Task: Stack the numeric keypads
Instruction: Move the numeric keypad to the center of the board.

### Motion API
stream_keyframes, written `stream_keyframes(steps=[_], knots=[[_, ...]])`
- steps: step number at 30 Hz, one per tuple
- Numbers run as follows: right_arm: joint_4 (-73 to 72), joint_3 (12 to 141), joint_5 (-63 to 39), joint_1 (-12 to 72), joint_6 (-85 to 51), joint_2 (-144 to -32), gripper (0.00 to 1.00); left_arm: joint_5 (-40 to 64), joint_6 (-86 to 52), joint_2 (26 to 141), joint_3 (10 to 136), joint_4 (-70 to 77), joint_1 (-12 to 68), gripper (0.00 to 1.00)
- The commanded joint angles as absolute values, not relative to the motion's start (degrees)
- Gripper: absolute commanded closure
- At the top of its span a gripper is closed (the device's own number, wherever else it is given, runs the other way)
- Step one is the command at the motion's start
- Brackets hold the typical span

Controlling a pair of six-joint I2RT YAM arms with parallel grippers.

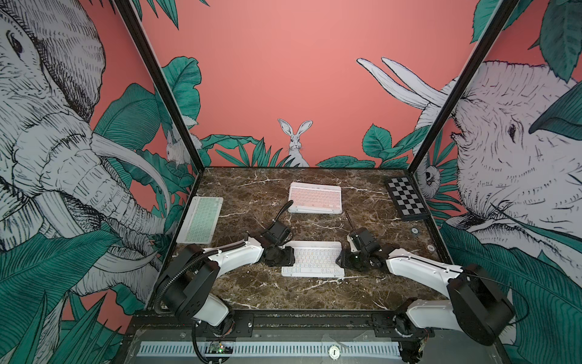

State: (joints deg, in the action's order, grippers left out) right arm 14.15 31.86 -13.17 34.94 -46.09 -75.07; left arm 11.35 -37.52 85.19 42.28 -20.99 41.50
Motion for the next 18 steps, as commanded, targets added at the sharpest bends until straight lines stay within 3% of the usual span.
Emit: stream_keyframes(steps=[1, 18], knots=[[14.44, 32.62, -11.41, 35.50, -45.35, -76.14, 0.52, 10.99, -38.09, 85.87, 41.57, -21.27, 42.01, 0.40], [-0.57, 30.58, -21.38, 36.37, -51.41, -76.61, 0.51, 11.43, -38.93, 88.07, 41.53, -18.98, 43.54, 0.40]])
